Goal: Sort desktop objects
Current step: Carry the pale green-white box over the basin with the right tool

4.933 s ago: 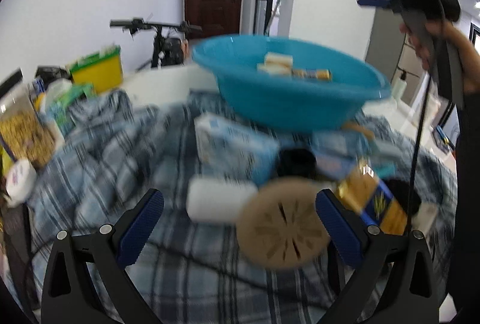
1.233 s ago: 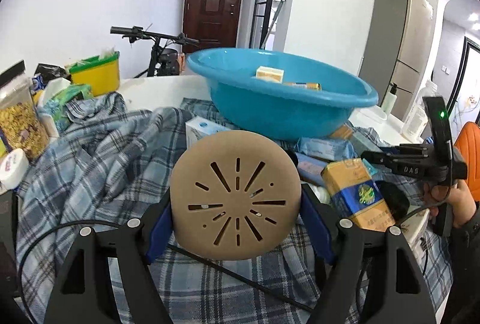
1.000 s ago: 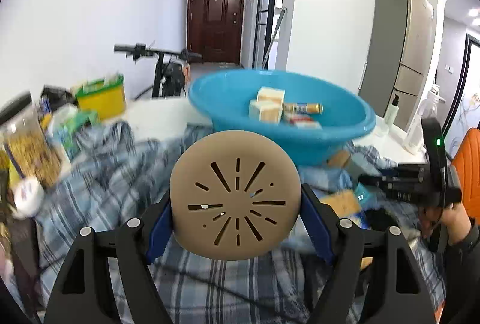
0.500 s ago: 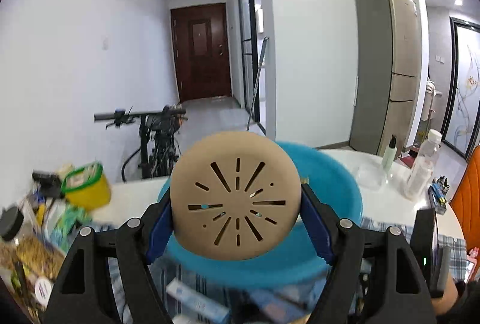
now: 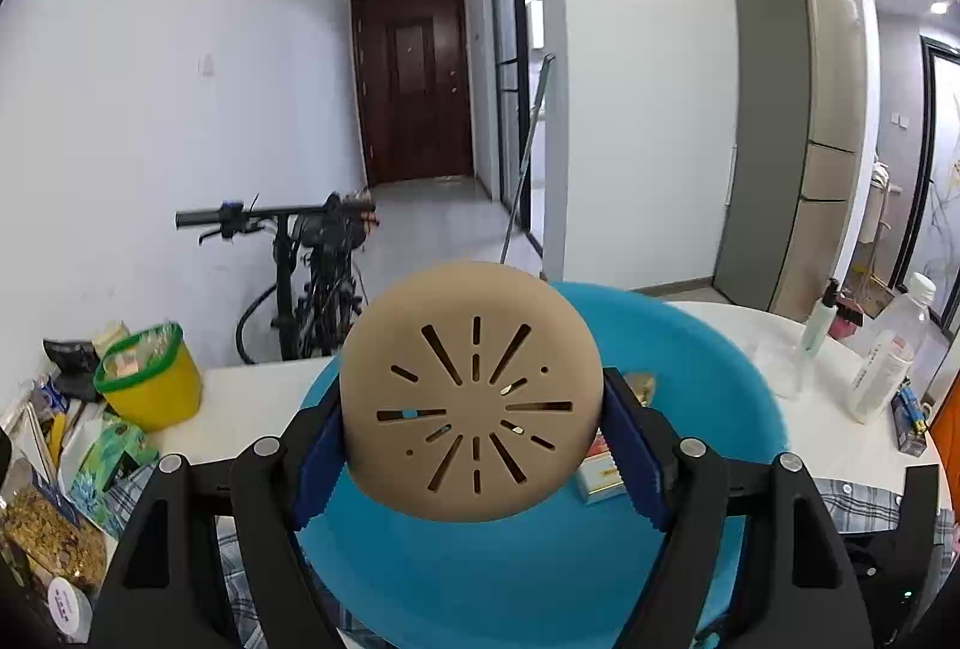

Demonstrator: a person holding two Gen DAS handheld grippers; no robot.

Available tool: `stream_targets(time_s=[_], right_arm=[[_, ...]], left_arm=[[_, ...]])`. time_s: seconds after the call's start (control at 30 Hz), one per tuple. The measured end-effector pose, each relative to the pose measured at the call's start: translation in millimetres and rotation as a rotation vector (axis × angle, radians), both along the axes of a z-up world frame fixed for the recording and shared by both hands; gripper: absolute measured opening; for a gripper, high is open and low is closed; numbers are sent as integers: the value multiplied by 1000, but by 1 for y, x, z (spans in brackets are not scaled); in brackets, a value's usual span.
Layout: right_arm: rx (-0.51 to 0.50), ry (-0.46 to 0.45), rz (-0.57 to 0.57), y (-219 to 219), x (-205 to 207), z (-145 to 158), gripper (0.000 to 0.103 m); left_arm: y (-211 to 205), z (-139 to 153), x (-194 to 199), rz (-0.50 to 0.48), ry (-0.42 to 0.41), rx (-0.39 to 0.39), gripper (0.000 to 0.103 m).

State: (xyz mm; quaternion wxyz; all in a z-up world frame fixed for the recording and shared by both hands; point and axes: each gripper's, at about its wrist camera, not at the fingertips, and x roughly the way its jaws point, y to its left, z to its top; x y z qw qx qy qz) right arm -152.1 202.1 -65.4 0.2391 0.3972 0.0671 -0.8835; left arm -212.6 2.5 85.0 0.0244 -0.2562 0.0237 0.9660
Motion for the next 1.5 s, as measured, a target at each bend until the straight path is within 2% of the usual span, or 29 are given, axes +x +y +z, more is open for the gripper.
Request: stream_targets(time_s=[0.17,0.47,0.63,0.77,0.9,1.07,1.13,1.23,1.3,1.5], right_arm=[[18,12,-22,0,1,1,27],[-20,45,-89,13,2,8,27],[-65,59,-142,31,8,18,27],[-68,122,-193,52,13,56,27],[-59,226,-208,61,14,117,27],[-37,328,-173,42,1,176,27],[-47,340,-139,29,-8,192,27],[-34,365,-114,7,-23,206,27],[-60,362,-85,-5,-33,210,27],[-84,337,-58,-39,-72,202,27]], left_arm=[[-17,-1,-6,0,-18,51,79],[-17,4,4,-22,2,31,79],[-20,7,5,-35,-1,49,79],[-28,11,7,-31,2,75,79],[-39,16,8,-23,10,98,79],[-46,20,10,-17,15,119,79],[-49,21,11,-12,18,121,79],[-53,22,11,-7,16,129,79],[-55,22,10,-1,16,126,79],[-60,21,7,24,12,119,79]])
